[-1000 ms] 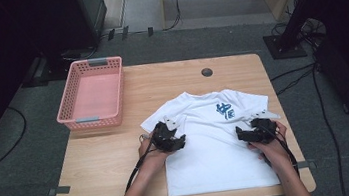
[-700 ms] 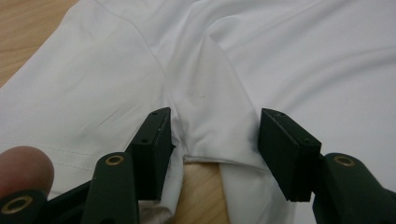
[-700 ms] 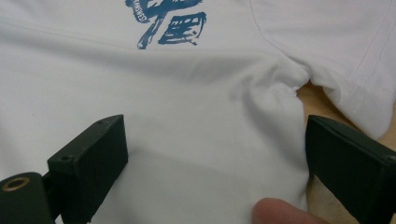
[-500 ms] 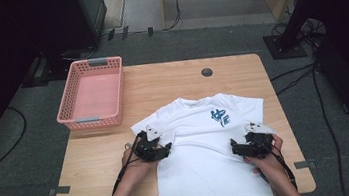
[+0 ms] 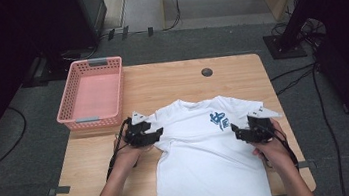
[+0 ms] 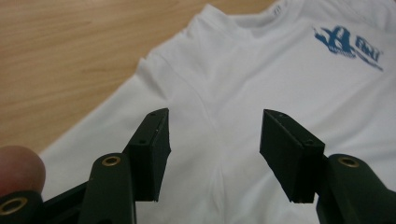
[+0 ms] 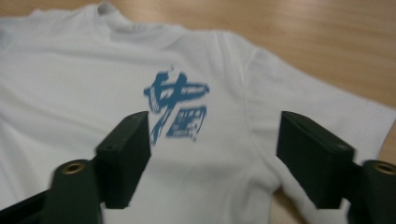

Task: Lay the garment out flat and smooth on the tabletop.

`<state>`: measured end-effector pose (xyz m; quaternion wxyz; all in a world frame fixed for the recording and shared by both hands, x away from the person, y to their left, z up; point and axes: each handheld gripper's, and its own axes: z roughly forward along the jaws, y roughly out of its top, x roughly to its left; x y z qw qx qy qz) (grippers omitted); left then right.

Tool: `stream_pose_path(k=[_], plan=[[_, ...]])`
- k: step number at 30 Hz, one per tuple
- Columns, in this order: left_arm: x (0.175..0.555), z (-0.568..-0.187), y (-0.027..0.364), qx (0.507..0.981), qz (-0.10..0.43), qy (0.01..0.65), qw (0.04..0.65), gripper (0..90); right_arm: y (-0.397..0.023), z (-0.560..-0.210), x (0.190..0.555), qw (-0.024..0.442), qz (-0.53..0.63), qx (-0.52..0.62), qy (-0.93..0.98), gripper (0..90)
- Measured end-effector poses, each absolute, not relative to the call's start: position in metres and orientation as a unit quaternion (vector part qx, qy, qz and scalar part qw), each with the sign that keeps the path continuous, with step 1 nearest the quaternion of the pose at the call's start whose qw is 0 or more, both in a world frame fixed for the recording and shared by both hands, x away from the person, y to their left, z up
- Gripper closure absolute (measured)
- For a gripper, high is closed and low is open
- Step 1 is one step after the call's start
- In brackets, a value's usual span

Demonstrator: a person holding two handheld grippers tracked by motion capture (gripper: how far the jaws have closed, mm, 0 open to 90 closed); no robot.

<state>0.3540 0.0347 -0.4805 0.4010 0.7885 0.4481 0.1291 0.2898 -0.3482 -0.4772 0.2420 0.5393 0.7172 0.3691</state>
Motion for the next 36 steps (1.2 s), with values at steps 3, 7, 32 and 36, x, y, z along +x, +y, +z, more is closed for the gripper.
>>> stream_pose_path(k=[3, 7, 32, 36], plan=[[0.37, -0.478, 0.027, 0.781, 0.145, 0.461, 0.396, 44.4, -0.352, -0.468, 0.308, 0.225, 0.384, 0.546, 0.71, 37.9], [0.392, -0.481, 0.021, 0.77, 0.158, 0.487, 0.381, 48.4, -0.359, -0.463, 0.335, 0.206, 0.393, 0.566, 0.695, 42.2], [0.42, -0.508, -0.002, 0.768, 0.199, 0.522, 0.314, 66.1, -0.349, -0.513, 0.434, 0.223, 0.307, 0.579, 0.721, 67.6], [0.419, -0.508, -0.005, 0.772, 0.203, 0.513, 0.317, 84.5, -0.347, -0.514, 0.429, 0.246, 0.302, 0.566, 0.727, 87.9]])
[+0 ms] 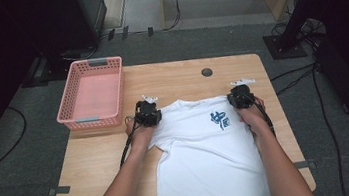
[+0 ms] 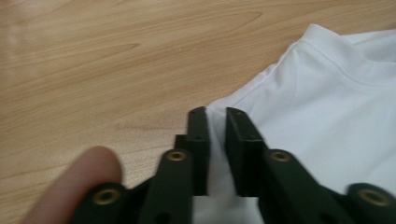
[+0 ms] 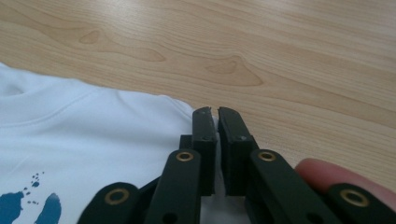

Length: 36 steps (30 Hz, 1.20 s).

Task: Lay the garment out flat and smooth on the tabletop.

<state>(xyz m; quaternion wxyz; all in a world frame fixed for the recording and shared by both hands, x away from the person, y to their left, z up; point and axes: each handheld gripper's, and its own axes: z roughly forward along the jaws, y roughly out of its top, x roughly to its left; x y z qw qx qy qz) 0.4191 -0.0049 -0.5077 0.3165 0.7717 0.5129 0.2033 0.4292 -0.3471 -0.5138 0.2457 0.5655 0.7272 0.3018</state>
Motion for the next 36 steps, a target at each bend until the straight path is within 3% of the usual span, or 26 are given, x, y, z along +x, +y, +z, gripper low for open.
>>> stream_pose_path(k=[1, 4, 9, 17, 22, 28, 30, 36], plan=[[0.42, -0.507, -0.005, 0.771, 0.202, 0.514, 0.318, 89.5, -0.347, -0.514, 0.428, 0.25, 0.303, 0.562, 0.728, 88.4], [0.421, -0.499, -0.001, 0.763, 0.176, 0.517, 0.346, 90.0, -0.35, -0.507, 0.425, 0.26, 0.322, 0.563, 0.715, 88.6], [0.416, -0.468, 0.009, 0.754, 0.189, 0.495, 0.388, 90.0, -0.36, -0.476, 0.411, 0.279, 0.382, 0.554, 0.685, 88.5], [0.371, -0.437, 0.029, 0.759, 0.21, 0.414, 0.456, 90.0, -0.381, -0.436, 0.34, 0.315, 0.437, 0.494, 0.683, 88.5], [0.332, -0.452, 0.03, 0.804, 0.209, 0.343, 0.438, 89.8, -0.387, -0.453, 0.286, 0.291, 0.427, 0.466, 0.718, 88.4], [0.312, -0.491, 0.029, 0.847, 0.181, 0.324, 0.381, 88.7, -0.384, -0.503, 0.255, 0.245, 0.358, 0.451, 0.78, 87.9], [0.31, -0.496, 0.031, 0.853, 0.176, 0.321, 0.373, 85.2, -0.384, -0.511, 0.251, 0.234, 0.341, 0.444, 0.795, 85.7], [0.307, -0.481, 0.022, 0.85, 0.174, 0.297, 0.399, 62.4, -0.39, -0.497, 0.253, 0.218, 0.388, 0.426, 0.787, 72.2]])
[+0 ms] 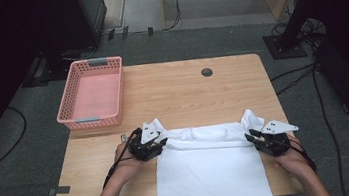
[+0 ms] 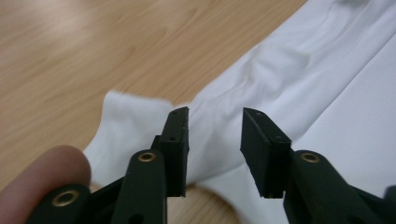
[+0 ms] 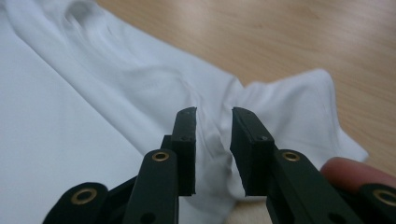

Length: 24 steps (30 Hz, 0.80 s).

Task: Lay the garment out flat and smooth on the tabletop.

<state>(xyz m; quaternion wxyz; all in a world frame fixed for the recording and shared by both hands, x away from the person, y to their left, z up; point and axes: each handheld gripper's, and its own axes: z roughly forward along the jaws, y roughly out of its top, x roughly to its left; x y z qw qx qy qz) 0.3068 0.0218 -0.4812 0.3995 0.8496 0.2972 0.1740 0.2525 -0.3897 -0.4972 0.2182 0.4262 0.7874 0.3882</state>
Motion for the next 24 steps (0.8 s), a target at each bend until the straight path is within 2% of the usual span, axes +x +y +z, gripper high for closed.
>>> stream_pose_path(k=[6, 10, 12, 15, 20, 24], plan=[[0.317, -0.479, -0.015, 0.861, 0.159, 0.281, 0.392, 54.9, -0.361, -0.492, 0.275, 0.183, 0.396, 0.393, 0.809, 61.9], [0.331, -0.486, -0.028, 0.86, 0.121, 0.306, 0.39, 51.2, -0.344, -0.501, 0.292, 0.162, 0.375, 0.397, 0.822, 55.1], [0.337, -0.49, -0.031, 0.86, 0.101, 0.317, 0.387, 49.7, -0.34, -0.505, 0.297, 0.15, 0.364, 0.404, 0.826, 54.8], [0.342, -0.495, -0.036, 0.869, 0.099, 0.308, 0.374, 45.1, -0.339, -0.51, 0.299, 0.144, 0.343, 0.405, 0.835, 60.6], [0.342, -0.499, -0.039, 0.878, 0.112, 0.296, 0.361, 43.3, -0.345, -0.506, 0.292, 0.158, 0.355, 0.397, 0.831, 84.0], [0.333, -0.5, -0.045, 0.89, 0.13, 0.256, 0.353, 49.6, -0.345, -0.503, 0.287, 0.174, 0.369, 0.38, 0.83, 87.2]])
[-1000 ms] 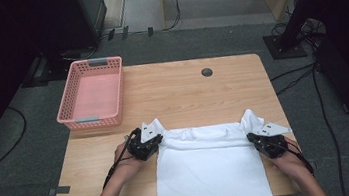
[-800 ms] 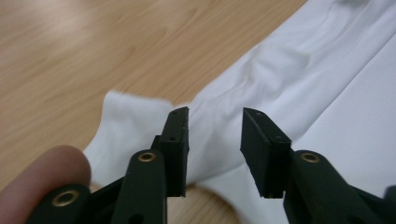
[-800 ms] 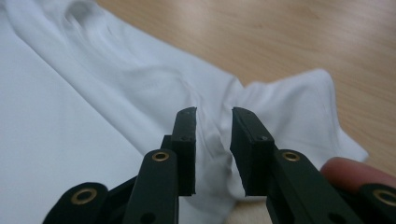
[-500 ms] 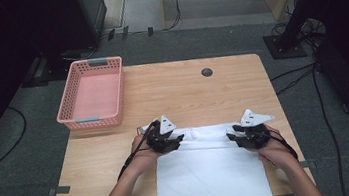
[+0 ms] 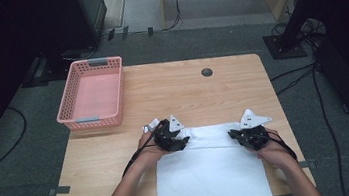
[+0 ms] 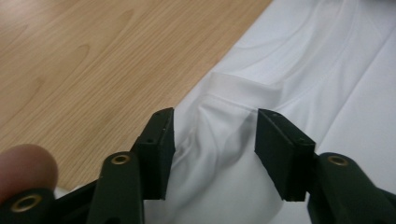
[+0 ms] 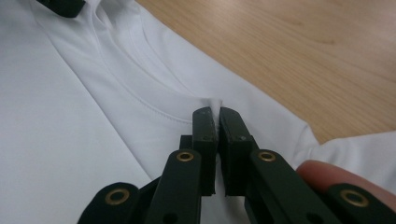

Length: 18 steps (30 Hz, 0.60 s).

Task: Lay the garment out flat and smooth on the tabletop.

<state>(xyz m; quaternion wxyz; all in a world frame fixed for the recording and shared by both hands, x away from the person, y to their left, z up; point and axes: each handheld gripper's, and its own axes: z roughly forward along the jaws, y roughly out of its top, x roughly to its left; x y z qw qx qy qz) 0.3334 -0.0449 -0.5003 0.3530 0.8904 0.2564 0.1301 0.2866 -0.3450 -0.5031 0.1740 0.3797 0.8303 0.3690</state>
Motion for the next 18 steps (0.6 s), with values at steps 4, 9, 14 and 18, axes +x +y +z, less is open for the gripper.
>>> stream_pose_path(k=[4, 9, 14, 18], plan=[[0.338, -0.503, -0.044, 0.892, 0.121, 0.266, 0.345, 47.5, -0.344, -0.494, 0.277, 0.209, 0.407, 0.33, 0.826, 87.4], [0.339, -0.505, -0.044, 0.897, 0.098, 0.262, 0.342, 46.2, -0.345, -0.481, 0.264, 0.231, 0.443, 0.276, 0.821, 87.3], [0.337, -0.499, -0.043, 0.891, 0.099, 0.263, 0.358, 69.6, -0.35, -0.487, 0.262, 0.224, 0.433, 0.282, 0.826, 87.3], [0.338, -0.496, -0.038, 0.878, 0.088, 0.286, 0.374, 85.9, -0.35, -0.492, 0.261, 0.219, 0.428, 0.296, 0.826, 87.1]])
